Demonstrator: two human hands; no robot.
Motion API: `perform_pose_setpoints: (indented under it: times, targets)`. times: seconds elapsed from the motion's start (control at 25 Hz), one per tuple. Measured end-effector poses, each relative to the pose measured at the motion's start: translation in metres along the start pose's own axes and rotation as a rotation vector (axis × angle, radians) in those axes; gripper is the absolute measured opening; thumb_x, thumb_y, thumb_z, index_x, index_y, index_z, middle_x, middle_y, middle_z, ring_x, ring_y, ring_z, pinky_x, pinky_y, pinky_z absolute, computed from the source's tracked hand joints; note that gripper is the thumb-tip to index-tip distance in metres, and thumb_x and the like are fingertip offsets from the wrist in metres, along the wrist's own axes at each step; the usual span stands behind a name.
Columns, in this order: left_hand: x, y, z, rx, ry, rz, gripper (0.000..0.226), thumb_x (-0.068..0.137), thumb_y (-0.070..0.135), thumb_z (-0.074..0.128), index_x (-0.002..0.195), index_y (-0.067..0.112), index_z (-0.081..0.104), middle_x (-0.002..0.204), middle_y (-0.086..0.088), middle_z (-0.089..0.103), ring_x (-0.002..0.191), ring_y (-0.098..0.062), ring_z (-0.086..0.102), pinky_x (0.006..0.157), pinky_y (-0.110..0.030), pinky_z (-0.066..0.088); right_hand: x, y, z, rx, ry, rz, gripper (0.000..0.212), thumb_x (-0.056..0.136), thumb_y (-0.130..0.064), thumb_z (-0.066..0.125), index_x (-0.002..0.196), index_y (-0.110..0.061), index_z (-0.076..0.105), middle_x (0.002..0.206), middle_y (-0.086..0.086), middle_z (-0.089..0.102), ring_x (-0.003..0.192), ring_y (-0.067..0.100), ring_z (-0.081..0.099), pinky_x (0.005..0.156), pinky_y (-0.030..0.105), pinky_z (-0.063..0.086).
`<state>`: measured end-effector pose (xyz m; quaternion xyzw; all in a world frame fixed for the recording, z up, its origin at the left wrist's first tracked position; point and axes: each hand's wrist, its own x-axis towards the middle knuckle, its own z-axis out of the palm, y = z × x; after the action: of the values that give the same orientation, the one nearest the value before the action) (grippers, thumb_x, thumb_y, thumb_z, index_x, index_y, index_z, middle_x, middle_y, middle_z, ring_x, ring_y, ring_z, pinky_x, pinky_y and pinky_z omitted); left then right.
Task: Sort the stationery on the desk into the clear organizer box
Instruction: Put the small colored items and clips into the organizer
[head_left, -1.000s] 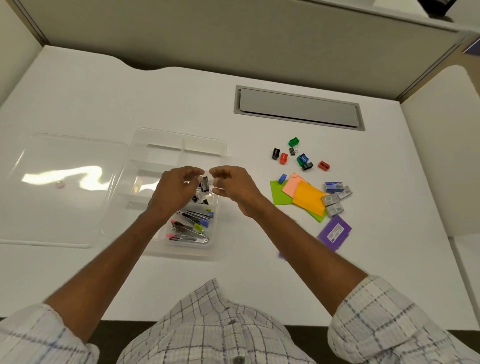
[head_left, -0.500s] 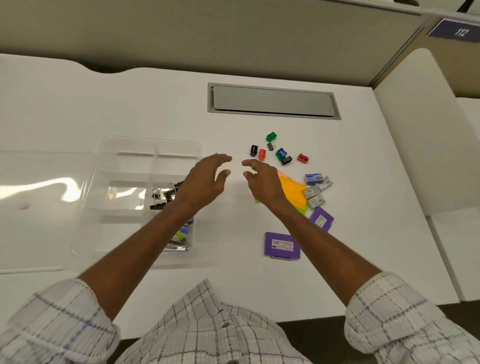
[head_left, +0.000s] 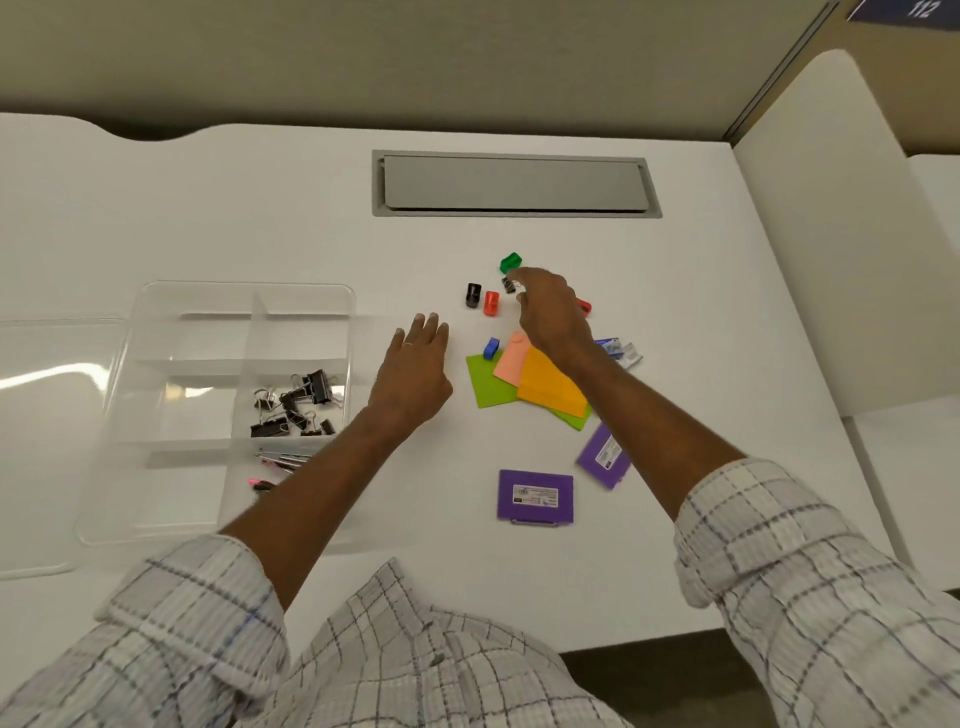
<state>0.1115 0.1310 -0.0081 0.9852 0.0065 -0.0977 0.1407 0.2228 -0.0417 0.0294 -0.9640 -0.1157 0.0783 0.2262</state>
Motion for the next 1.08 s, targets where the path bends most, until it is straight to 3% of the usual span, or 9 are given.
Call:
perform_pose_setpoints:
  times: [0.16,0.28,0.44,0.6,0.72,0.88,1.08]
  targets:
    - [-0.005,0.010,0.025,0.029,0.032,-0.089,0.058,0.101,0.014,0.036,0.156,0.007,0.018,0.166,-0.011,0.012,0.155,-0.027,0.009,0.125,-0.047,0.008,0.019,0.006,0.000,-0.112,-0.080,-0.046,0.064,0.088,0.009,0.053,0.145,-0.018,0.048,0.143,0.009,0.055,0.130,0.028,0.052,0.107,0.036,0.041]
    - [-0.008,0.014,0.037,-0.015,0.061,-0.124,0.054,0.105,0.016,0.030,0.157,0.008,0.017,0.167,-0.010,0.009,0.155,-0.027,0.007,0.125,-0.049,0.010,0.030,0.007,0.004,-0.250,-0.104,-0.097,0.064,0.086,0.003,0.059,0.143,-0.023,0.049,0.141,0.005,0.057,0.125,0.028,0.056,0.102,0.041,0.044]
    - [-0.017,0.011,0.047,-0.001,0.105,-0.124,0.052,0.108,0.023,0.025,0.158,0.010,0.017,0.167,-0.008,0.010,0.155,-0.026,0.006,0.125,-0.048,0.010,0.037,0.009,0.011,-0.394,-0.092,-0.167,0.051,0.091,-0.007,0.060,0.139,-0.021,0.052,0.136,0.006,0.058,0.118,0.029,0.058,0.097,0.042,0.043]
    - [-0.023,0.014,0.051,-0.024,0.119,-0.126,0.052,0.108,0.025,0.023,0.158,0.010,0.016,0.167,-0.009,0.009,0.155,-0.026,0.004,0.126,-0.047,0.007,0.031,0.016,0.018,-0.460,-0.004,-0.229,0.026,0.094,-0.009,0.057,0.117,-0.018,0.064,0.114,0.007,0.066,0.101,0.028,0.061,0.091,0.040,0.043]
    - [-0.027,0.012,0.054,-0.025,0.128,-0.131,0.053,0.108,0.026,0.024,0.158,0.010,0.016,0.167,-0.008,0.010,0.155,-0.025,0.004,0.126,-0.046,0.007,0.027,0.017,0.020,-0.371,0.052,-0.240,0.023,0.094,-0.008,0.055,0.112,-0.019,0.067,0.107,0.006,0.069,0.098,0.028,0.063,0.094,0.039,0.042]
    - [-0.028,0.010,0.054,-0.046,0.133,-0.129,0.053,0.108,0.027,0.026,0.158,0.011,0.018,0.167,-0.008,0.011,0.155,-0.025,0.006,0.126,-0.046,0.008,0.010,0.012,0.017,-0.030,0.128,-0.184,0.020,0.097,-0.016,0.058,0.115,-0.011,0.067,0.113,0.008,0.068,0.102,0.026,0.062,0.088,0.038,0.049]
    - [-0.033,0.009,0.053,-0.033,0.128,-0.103,0.054,0.108,0.027,0.026,0.158,0.011,0.016,0.167,-0.008,0.009,0.155,-0.026,0.005,0.126,-0.045,0.009,-0.019,-0.001,0.020,0.239,0.104,-0.130,0.018,0.095,-0.016,0.062,0.109,-0.008,0.069,0.105,0.009,0.071,0.099,0.024,0.064,0.088,0.034,0.050]
